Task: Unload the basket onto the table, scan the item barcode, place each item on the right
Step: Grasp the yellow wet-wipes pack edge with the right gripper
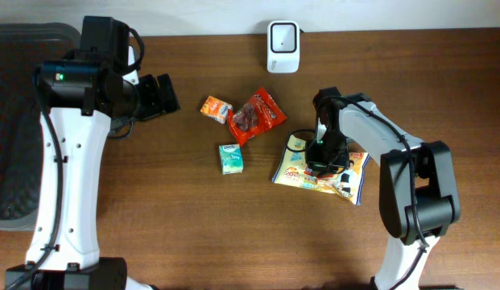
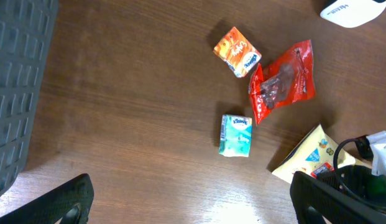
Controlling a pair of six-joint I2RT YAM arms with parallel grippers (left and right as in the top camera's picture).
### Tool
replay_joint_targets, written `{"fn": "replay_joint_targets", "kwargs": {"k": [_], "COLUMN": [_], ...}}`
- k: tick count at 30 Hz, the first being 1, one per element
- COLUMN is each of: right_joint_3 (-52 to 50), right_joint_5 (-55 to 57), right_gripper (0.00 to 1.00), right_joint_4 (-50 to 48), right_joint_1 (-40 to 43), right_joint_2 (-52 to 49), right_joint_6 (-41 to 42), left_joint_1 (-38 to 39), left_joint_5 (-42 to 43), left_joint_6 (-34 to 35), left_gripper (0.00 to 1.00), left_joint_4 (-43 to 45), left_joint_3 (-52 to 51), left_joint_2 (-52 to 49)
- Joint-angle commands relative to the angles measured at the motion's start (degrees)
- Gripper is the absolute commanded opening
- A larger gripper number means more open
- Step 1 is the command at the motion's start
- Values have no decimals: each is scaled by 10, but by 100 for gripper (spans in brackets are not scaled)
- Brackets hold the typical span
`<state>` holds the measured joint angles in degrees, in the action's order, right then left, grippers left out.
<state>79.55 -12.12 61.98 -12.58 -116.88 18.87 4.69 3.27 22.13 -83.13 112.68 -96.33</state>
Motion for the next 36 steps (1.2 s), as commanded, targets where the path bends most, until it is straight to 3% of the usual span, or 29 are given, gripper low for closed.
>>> {"fn": "replay_joint_targets", "kwargs": {"k": [1,9,13,17,21,25,30,36], "right_joint_3": [-19,-19,-12,69,236,316,254,87], "right_joint_5": [7,-76,-89,-87,-71,24,44,45], "right_gripper": [14,14,8,4,4,5,5,4], "right_joint_4": [-54,-215,-248,-146,57,183,170,29], "right_joint_1": [-2,-6,-20,-9,18,30,25,21], "right_joint_2": [-13,-26,-28,-27,-27,-27,-28,-28], "right_joint_6": [34,71,21,1,-48,-51,-49,1], "left_joint_1": [-1,-1,-1,-1,-1,-1,-1,-1], "left_joint_5": [6,6,6,6,6,6,6,6], "left_joint_6": [5,5,5,5,5,5,5,5], "left_gripper": [99,99,99,99,99,99,99,99], "left_joint_4": [0,0,0,0,0,0,0,0], "left_joint_3": [0,0,0,0,0,0,0,0], "left_joint_2": [-2,-2,-2,-2,-2,-2,-2,-2]}}
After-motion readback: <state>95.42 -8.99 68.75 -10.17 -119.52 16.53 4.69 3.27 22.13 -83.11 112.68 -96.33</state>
